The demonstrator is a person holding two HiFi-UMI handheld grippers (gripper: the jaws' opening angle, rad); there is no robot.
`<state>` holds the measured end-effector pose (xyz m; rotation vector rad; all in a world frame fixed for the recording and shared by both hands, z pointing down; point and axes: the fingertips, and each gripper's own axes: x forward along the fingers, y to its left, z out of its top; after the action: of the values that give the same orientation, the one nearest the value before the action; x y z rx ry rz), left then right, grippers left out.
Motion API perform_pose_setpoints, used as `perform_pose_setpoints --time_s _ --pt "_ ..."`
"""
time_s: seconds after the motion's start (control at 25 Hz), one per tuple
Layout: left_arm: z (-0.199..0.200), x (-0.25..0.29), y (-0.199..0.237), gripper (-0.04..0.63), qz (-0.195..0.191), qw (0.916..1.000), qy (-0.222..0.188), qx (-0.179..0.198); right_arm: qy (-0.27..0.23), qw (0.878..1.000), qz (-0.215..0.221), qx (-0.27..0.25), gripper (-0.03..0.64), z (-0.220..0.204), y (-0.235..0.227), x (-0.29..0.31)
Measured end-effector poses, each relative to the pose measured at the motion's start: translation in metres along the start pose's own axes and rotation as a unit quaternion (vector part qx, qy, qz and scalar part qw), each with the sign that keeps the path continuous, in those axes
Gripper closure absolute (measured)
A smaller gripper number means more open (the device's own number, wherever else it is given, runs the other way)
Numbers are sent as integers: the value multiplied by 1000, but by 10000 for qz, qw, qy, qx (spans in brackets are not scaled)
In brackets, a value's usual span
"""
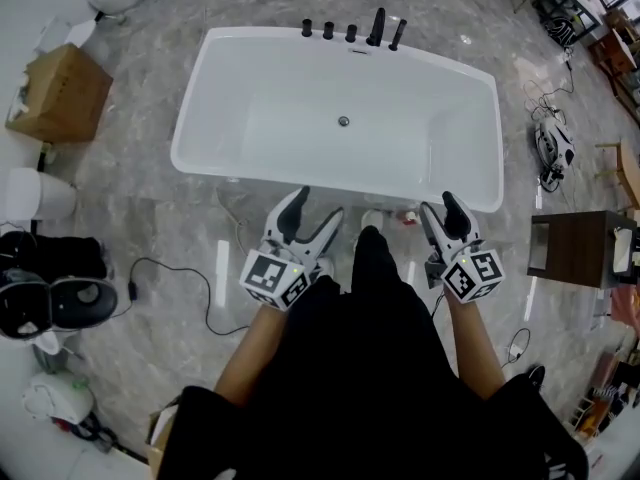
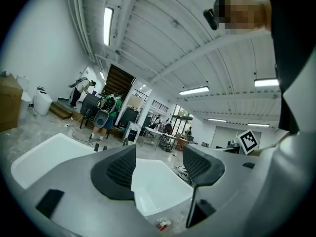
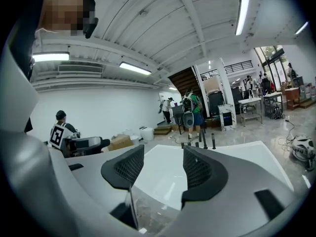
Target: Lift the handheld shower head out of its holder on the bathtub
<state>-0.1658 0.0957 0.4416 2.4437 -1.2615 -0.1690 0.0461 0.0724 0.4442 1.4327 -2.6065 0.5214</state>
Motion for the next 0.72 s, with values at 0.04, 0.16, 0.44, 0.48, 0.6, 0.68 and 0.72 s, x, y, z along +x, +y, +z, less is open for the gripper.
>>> perform_pose_setpoints --time_s 0.04,0.16,0.44,0.48,0.6,0.68,0.72 --pt "-1 4 1 320 5 10000 27 28 -21 10000 28 6 400 2 -5 5" --pt "1 22 6 317 45 10000 51 63 -79 9999 82 50 400 9 -22 22" --pt "20 88 18 316 146 9996 114 222 -221 9994 163 203 400 32 -75 64" --pt "22 99 19 316 156 9995 115 246 -208 9994 183 215 399 34 -84 69" --pt "21 135 16 317 164 9993 161 306 -230 9993 207 186 399 43 -116 79" --pt "19 159 15 316 167 9990 235 355 -227 9994 195 199 399 48 -139 85" --pt "18 170 14 316 169 9989 269 358 -212 9994 187 209 399 51 -151 87"
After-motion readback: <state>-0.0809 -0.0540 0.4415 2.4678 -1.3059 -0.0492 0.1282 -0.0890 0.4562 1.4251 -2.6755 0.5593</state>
